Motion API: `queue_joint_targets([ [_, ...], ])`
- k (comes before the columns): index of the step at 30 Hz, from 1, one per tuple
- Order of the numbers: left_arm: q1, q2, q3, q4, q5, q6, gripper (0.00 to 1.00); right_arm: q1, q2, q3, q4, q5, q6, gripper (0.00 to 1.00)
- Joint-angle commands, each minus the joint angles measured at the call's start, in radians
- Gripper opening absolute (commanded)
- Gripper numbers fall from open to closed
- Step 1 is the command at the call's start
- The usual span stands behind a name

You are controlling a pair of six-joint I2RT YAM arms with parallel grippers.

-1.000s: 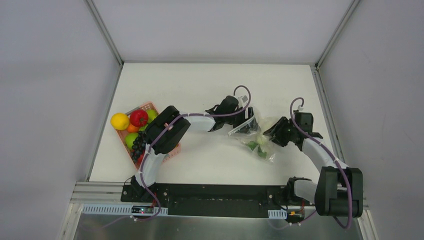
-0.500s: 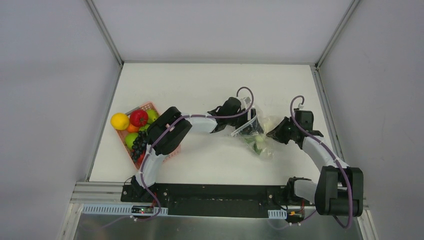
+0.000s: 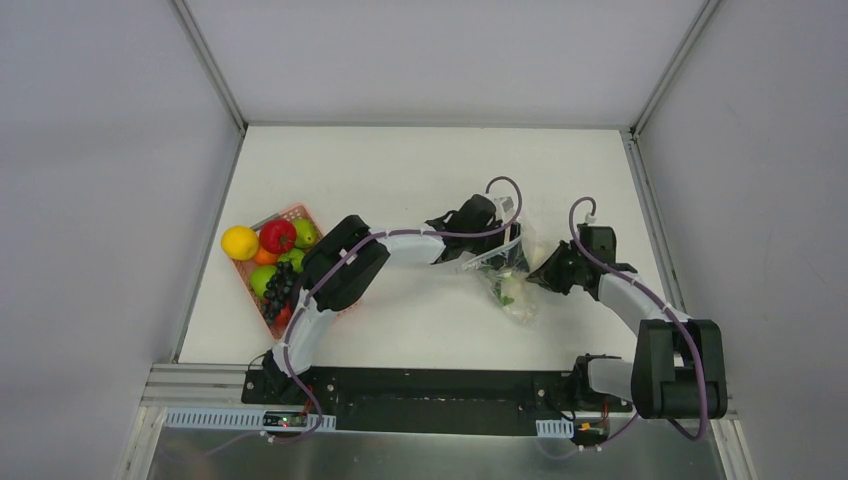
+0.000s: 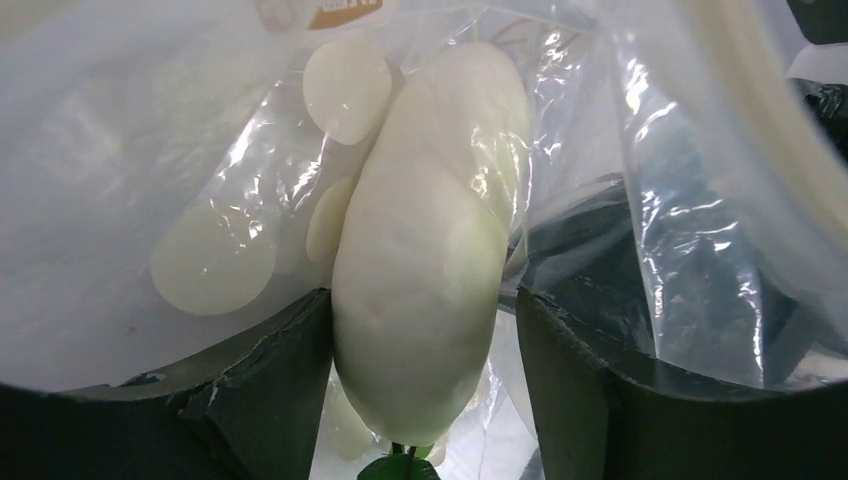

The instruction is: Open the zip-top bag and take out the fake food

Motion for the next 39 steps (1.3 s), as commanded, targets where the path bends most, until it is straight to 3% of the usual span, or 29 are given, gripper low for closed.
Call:
queue_joint_targets([
  [1, -0.025, 0.006, 0.045, -0.100, -0.021, 0.112, 0.64, 0.012, 0.003, -0.015, 0.004, 0.004, 0.003, 0.06],
  [11, -0.032, -0.147, 0.002, -0.284, -0.110, 0.266, 0.31, 0.012, -0.041, -0.015, -0.007, 0.055, 0.023, 0.06],
  [19, -0.013, -0.258, -0.023, -0.462, -0.147, 0.340, 0.31, 0.012, -0.089, -0.029, -0.029, 0.126, 0.036, 0.01],
  [28, 0.016, -0.329, -0.065, -0.538, -0.168, 0.337, 0.30, 0.010, -0.111, -0.061, -0.032, 0.155, 0.029, 0.00],
  [39, 0.023, -0.510, -0.076, -0.715, -0.341, 0.357, 0.20, 0.011, -0.108, -0.067, -0.006, 0.178, 0.057, 0.00],
])
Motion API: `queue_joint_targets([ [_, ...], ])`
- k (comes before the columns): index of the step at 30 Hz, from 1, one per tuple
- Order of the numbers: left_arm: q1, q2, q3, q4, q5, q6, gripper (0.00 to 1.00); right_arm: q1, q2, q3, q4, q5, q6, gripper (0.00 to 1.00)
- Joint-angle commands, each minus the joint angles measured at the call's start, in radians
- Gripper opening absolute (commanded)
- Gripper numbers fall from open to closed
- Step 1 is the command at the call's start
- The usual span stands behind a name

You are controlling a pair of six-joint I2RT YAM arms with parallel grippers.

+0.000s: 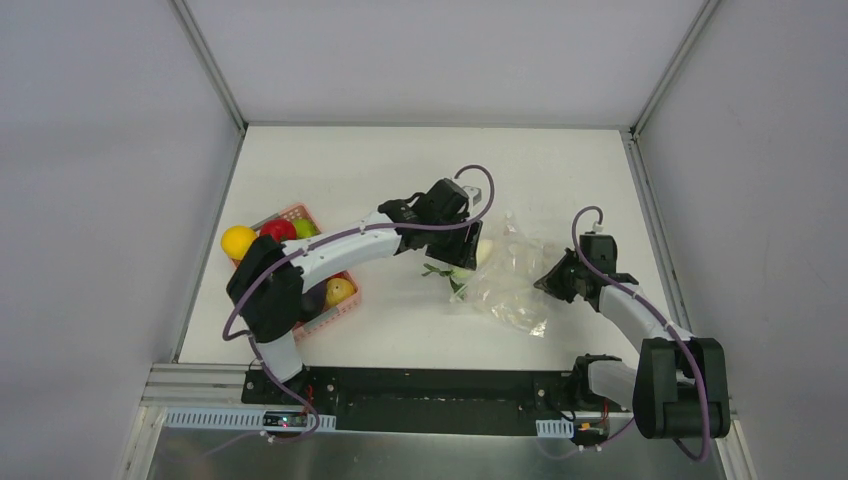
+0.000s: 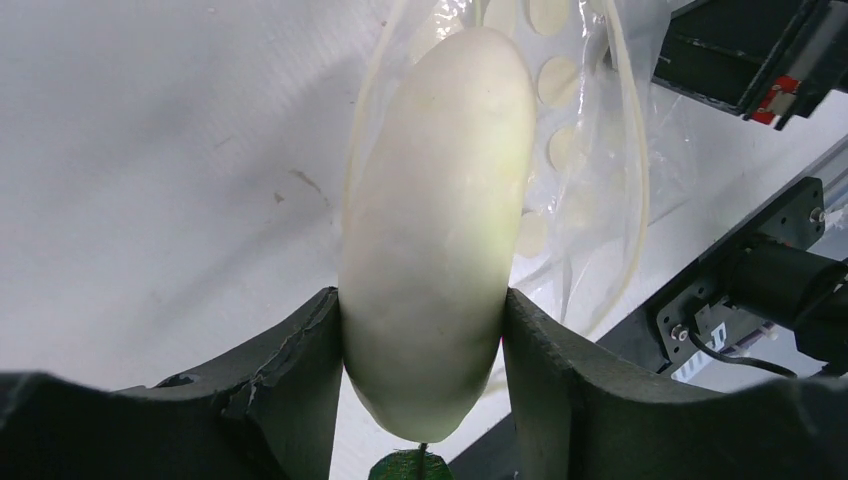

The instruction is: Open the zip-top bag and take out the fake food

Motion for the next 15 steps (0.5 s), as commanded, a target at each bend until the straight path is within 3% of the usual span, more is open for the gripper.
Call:
queue_joint_targets([
  [1, 0.008, -0.125, -0.005, -0.105, -0.113, 0.026, 0.19, 0.002, -0.019, 0.000, 0.002, 0.046, 0.021, 0.00],
  [11, 0.064, -0.350, -0.107, -0.190, -0.243, -0.014, 0.14, 0.002, -0.054, 0.025, -0.057, 0.110, 0.016, 0.00],
  [15, 0.112, -0.484, -0.148, -0.291, -0.367, -0.043, 0.08, 0.000, -0.111, 0.048, -0.081, 0.144, 0.012, 0.06],
])
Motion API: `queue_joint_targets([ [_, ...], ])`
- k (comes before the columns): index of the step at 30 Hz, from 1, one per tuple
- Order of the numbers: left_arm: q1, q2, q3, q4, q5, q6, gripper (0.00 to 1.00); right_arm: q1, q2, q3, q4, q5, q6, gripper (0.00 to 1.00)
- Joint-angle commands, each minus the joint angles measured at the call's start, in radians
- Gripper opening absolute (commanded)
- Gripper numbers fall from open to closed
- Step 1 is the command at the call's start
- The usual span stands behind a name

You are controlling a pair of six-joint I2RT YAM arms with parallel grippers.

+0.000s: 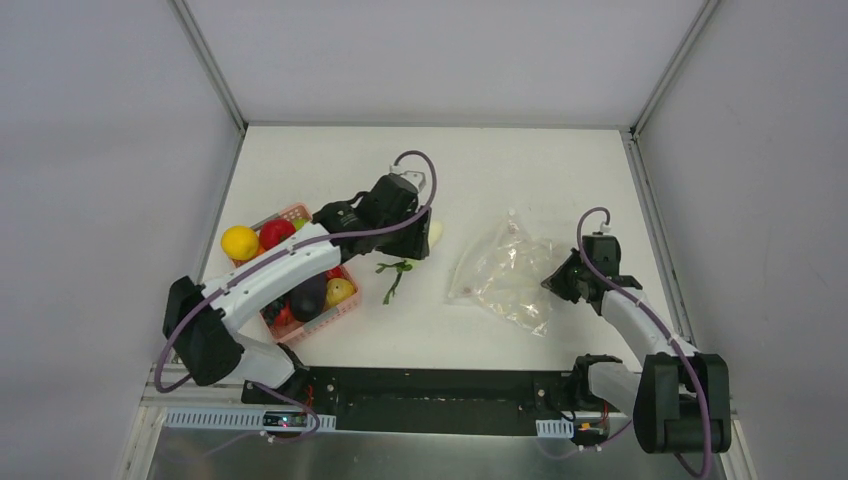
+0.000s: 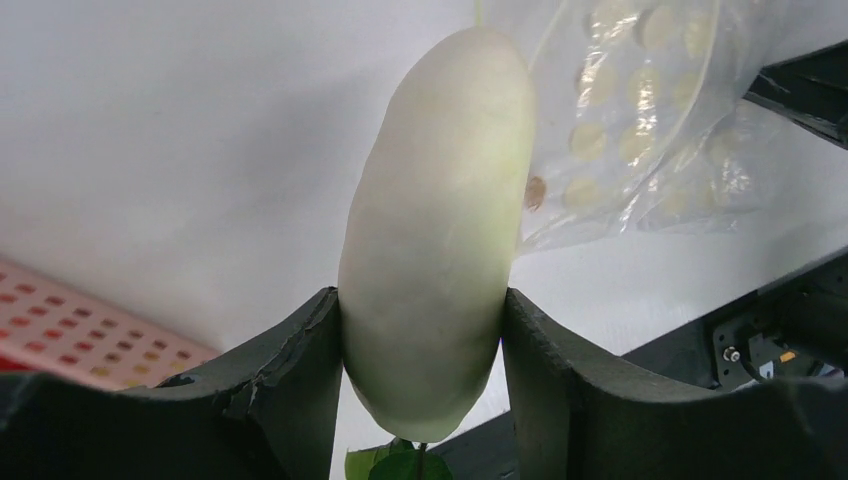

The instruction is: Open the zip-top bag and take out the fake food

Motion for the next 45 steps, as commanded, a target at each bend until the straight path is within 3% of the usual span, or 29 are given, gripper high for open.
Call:
queue_joint_targets([
  [1, 0.058, -0.181, -0.046, -0.138, -0.172, -0.045, 0.08, -0.001, -0.076, 0.050, -0.038, 0.068, -0.002, 0.08],
  [6, 0.181, -0.376, -0.131, -0.255, -0.262, -0.030, 0.09, 0.000, -0.103, 0.073, -0.038, 0.091, -0.007, 0.25],
  [10, 0.250, -0.505, -0.151, -0.369, -0.410, 0.052, 0.09, 0.000, -0.113, 0.079, -0.041, 0.098, -0.012, 0.46],
  [17, 0.291, -0.562, -0.123, -0.484, -0.666, 0.235, 0.09, 0.000, -0.163, 0.092, -0.069, 0.128, -0.015, 0.74],
  [23, 0.309, -0.492, -0.089, -0.562, -0.799, 0.307, 0.08, 0.000, -0.231, 0.111, -0.087, 0.183, -0.030, 0.77],
  [33, 0.392, -0.478, -0.153, -0.576, -0.736, 0.011, 0.12, 0.000, -0.228, 0.099, -0.084, 0.176, -0.031, 0.77],
  [39, 0.392, -0.550, -0.220, -0.385, -0.612, 0.270, 0.12, 0.000, -0.218, 0.101, -0.071, 0.169, -0.034, 0.77],
  [45, 0.392, -0.621, -0.322, -0.255, -0.595, 0.582, 0.02, 0.000, -0.212, 0.105, -0.066, 0.157, -0.041, 0.78],
])
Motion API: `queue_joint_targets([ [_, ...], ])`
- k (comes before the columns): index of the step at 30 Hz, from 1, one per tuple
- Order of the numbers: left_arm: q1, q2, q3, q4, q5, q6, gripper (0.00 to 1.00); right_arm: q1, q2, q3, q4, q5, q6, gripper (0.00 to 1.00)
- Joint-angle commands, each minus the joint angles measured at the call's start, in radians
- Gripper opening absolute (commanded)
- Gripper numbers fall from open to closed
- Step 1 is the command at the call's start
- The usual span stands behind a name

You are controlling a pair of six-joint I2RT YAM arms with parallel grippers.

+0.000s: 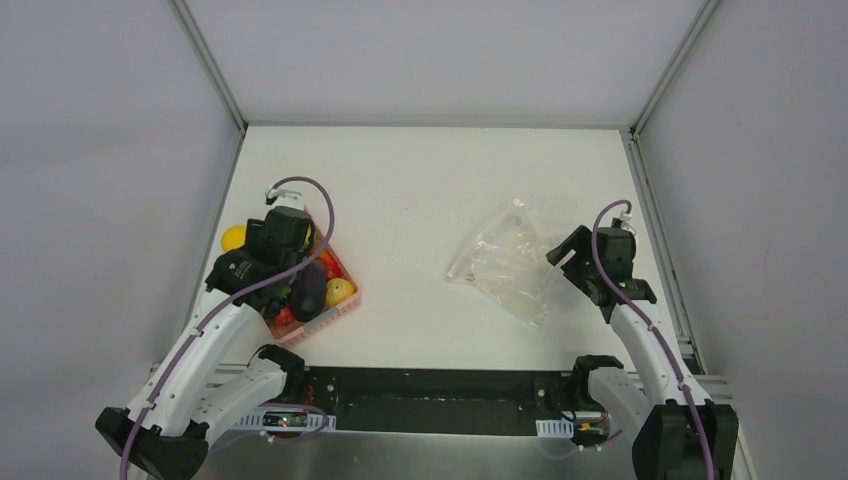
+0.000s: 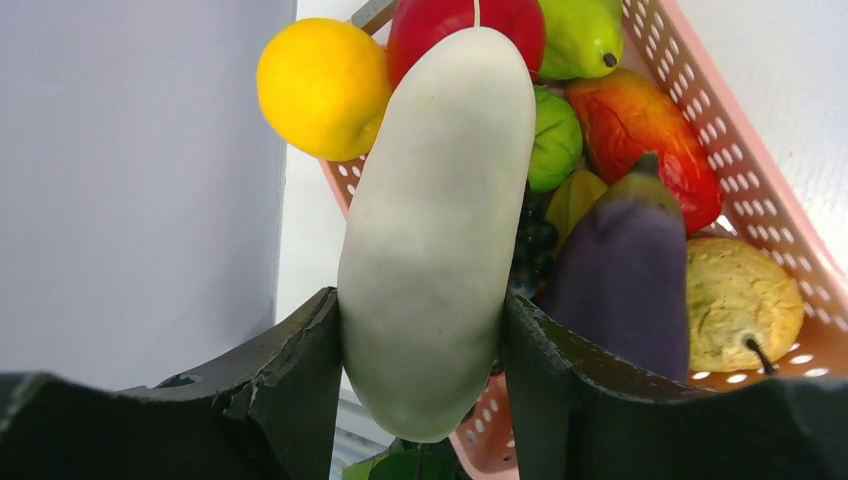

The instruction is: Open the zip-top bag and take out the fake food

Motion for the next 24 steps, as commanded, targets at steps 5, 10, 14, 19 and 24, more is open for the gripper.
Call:
queue_joint_targets([
  [5, 0.002, -0.073, -0.130, 0.241, 0.109, 0.427, 0.03, 0.000, 0.012, 0.029, 0.021, -0.012, -0.017, 0.79],
  [10, 0.004, -0.060, -0.195, 0.344, 0.184, 0.557, 0.05, 0.000, 0.013, 0.026, 0.021, -0.011, -0.019, 0.79],
  [14, 0.012, -0.041, -0.248, 0.420, 0.205, 0.611, 0.10, 0.000, 0.010, 0.020, 0.020, -0.028, -0.021, 0.79],
  [19, 0.020, 0.017, -0.240, 0.413, 0.161, 0.601, 0.27, 0.000, 0.006, 0.017, 0.021, -0.048, -0.022, 0.79],
  [24, 0.021, 0.007, -0.236, 0.359, 0.125, 0.578, 0.43, 0.000, 0.005, 0.020, 0.021, -0.049, -0.024, 0.80],
])
